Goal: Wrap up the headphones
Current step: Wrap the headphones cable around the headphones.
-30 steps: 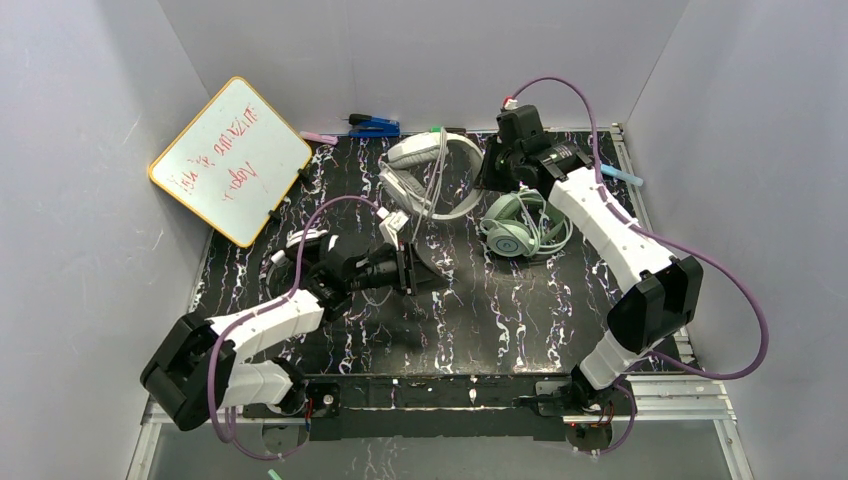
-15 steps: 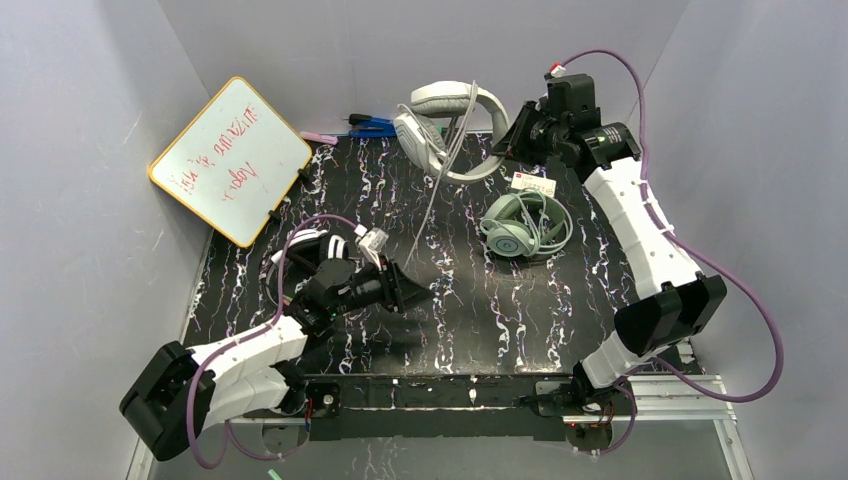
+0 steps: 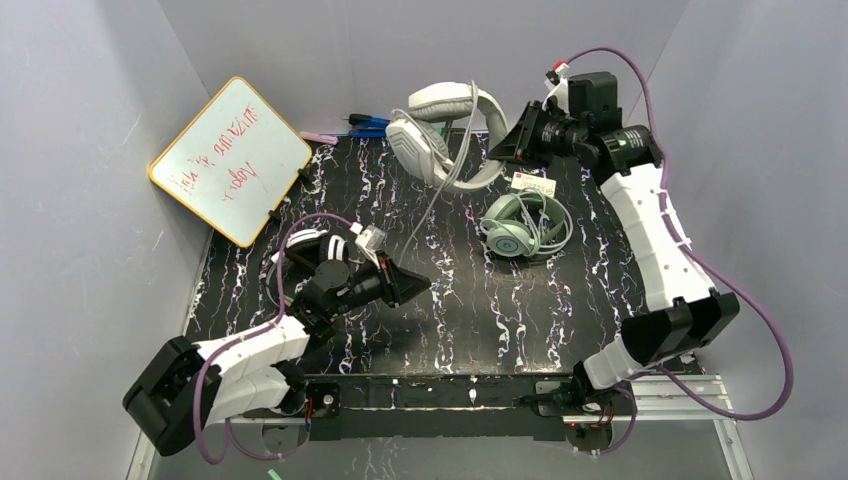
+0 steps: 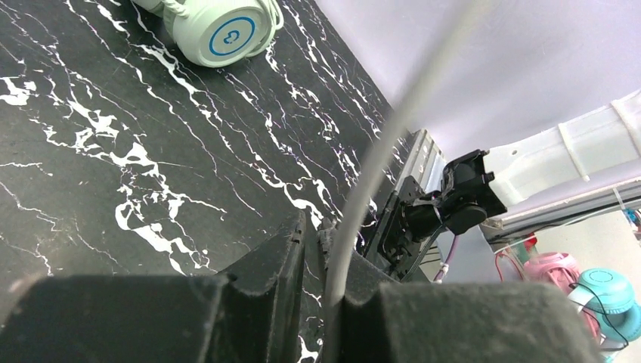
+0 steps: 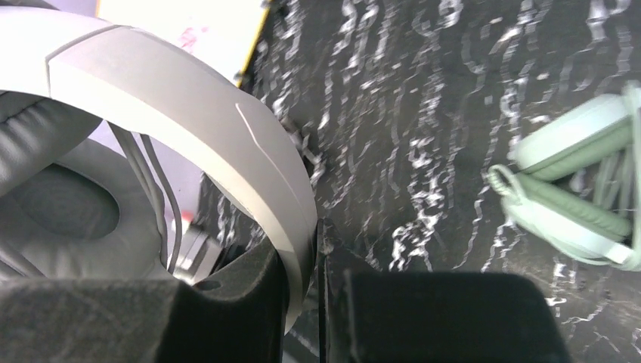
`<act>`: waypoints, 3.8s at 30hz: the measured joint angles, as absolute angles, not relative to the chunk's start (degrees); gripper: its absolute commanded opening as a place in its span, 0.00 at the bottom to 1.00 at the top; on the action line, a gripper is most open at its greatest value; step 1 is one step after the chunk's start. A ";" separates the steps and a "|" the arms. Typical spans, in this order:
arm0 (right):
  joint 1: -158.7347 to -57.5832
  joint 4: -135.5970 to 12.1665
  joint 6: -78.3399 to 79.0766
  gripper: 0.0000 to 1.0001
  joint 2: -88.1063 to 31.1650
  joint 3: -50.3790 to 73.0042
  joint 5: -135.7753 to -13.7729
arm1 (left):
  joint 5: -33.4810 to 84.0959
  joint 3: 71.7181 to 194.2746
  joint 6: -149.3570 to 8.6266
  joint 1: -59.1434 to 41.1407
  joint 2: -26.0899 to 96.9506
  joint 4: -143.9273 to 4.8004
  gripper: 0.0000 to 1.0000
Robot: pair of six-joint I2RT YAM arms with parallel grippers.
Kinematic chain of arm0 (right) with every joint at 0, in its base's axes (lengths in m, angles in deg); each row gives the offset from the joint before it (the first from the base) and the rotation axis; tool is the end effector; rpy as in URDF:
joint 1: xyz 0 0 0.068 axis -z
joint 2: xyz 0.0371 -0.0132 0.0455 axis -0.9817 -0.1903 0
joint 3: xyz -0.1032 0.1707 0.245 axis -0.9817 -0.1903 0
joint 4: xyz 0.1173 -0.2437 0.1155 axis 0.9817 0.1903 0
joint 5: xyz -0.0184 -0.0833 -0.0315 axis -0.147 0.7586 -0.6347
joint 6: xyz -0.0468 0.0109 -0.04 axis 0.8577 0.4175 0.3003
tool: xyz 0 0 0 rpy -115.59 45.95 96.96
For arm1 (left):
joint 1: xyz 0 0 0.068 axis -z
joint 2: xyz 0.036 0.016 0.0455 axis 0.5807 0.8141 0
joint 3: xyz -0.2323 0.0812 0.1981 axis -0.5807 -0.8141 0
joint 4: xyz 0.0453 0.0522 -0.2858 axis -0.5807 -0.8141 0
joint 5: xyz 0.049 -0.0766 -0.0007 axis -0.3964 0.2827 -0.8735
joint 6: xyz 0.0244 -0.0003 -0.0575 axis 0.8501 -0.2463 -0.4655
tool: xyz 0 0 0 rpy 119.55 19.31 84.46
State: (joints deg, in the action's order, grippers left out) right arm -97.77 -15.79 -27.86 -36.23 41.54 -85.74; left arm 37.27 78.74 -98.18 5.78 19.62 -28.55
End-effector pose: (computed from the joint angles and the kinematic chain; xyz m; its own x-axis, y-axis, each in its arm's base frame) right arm 0.3429 0.1323 0.5023 -0.7076 0.3346 -0.6224 -0.1969 0.7526 0.6284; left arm 0.1630 -0.1649 0.2414 -0.5432 -0.3157 -0.7780 0.6910 0.3583 -0.6278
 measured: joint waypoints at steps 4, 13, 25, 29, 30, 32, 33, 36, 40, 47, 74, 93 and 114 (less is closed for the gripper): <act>-97.36 -17.54 -25.50 0.01 -32.10 37.76 -96.69 | 40.29 79.48 -98.07 4.64 24.67 -25.06 0.18; -98.10 -15.39 -13.15 0.01 -26.44 30.68 -111.25 | 54.00 90.69 -103.03 -5.11 41.56 -14.94 0.45; -103.33 -10.70 -6.51 0.01 -22.37 24.06 -115.73 | 57.10 100.66 -106.03 -13.44 49.95 -15.09 0.56; -104.05 -8.49 -5.66 0.01 -22.35 24.04 -112.98 | 57.08 103.09 -106.95 -14.46 52.16 -15.33 0.56; -104.40 -8.01 -5.44 0.01 -22.35 24.01 -111.86 | 57.12 103.92 -107.49 -14.81 52.73 -15.35 0.56; -105.51 -6.94 -4.74 0.01 -22.35 23.93 -109.11 | 57.16 105.84 -108.48 -15.60 54.11 -15.53 0.56; -106.63 -6.43 -4.57 0.01 -22.35 23.77 -107.62 | 57.12 106.93 -108.94 -16.08 54.83 -15.62 0.56; -111.85 -5.60 -4.37 0.01 -22.33 22.18 -102.92 | 57.16 110.26 -109.55 -17.39 56.25 -16.53 0.47; -117.99 -3.18 -4.41 0.01 -22.79 20.10 -95.56 | 57.38 114.87 -109.79 -18.55 56.91 -18.24 0.38; -122.41 1.00 -5.33 0.01 -26.35 19.05 -80.30 | 58.87 122.87 -107.01 -19.34 57.36 -25.47 0.30; -116.79 -7.57 -20.83 0.01 -44.34 24.38 -40.04 | 59.92 126.71 -99.80 -14.11 42.37 -58.50 0.06; -111.57 -20.49 -28.52 0.01 -44.05 27.66 -49.40 | 49.78 104.05 -105.88 1.34 35.66 -51.50 0.51; -109.71 -22.15 -28.39 0.01 -39.13 27.69 -50.69 | 24.88 93.58 -81.83 2.13 10.50 -57.30 0.98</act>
